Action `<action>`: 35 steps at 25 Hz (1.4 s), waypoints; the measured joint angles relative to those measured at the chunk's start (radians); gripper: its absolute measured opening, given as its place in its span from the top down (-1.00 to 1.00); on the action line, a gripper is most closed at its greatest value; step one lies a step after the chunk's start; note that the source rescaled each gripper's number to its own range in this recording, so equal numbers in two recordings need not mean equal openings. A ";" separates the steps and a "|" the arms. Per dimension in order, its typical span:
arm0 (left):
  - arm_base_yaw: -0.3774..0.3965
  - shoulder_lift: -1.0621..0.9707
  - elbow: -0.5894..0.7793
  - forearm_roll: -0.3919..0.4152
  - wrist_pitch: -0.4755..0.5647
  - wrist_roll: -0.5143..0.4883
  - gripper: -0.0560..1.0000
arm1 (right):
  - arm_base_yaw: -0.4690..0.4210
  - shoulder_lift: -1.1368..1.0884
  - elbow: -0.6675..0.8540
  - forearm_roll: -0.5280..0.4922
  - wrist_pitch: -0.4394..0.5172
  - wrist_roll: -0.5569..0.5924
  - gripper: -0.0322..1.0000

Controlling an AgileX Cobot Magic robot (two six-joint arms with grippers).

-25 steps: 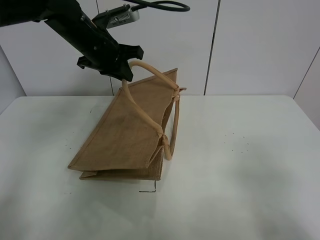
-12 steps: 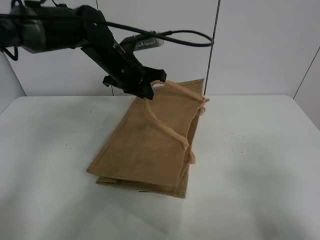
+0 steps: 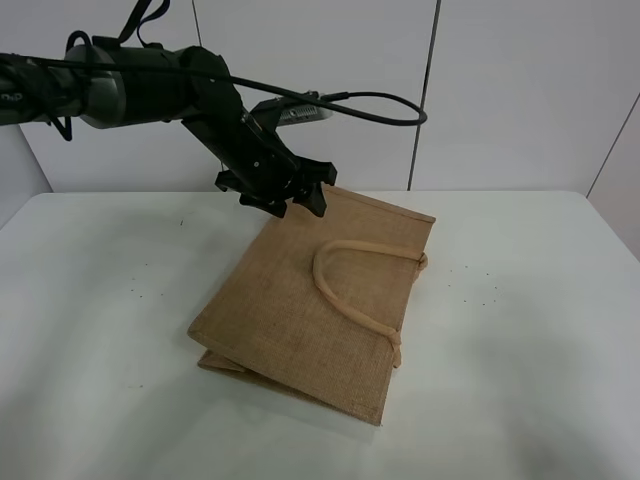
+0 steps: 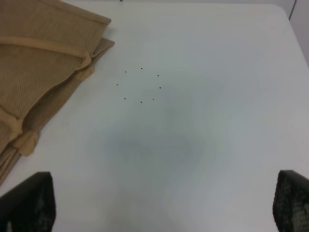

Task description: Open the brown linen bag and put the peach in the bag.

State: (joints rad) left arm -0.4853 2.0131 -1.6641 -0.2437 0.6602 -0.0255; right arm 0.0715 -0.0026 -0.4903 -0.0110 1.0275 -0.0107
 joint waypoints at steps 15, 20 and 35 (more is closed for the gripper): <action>0.190 0.001 -0.126 0.335 0.191 -0.065 -0.72 | 0.000 0.000 0.000 0.000 0.000 0.000 -1.00; 0.348 0.001 -0.126 0.346 0.231 -0.070 -0.72 | 0.000 0.000 0.000 0.000 0.000 0.000 -1.00; 0.428 -0.071 -0.126 0.343 0.486 -0.073 -0.72 | 0.000 0.000 0.000 0.000 0.000 0.000 -1.00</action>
State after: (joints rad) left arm -0.0576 1.9425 -1.7896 0.0989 1.1460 -0.0982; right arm 0.0715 -0.0026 -0.4903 -0.0110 1.0275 -0.0107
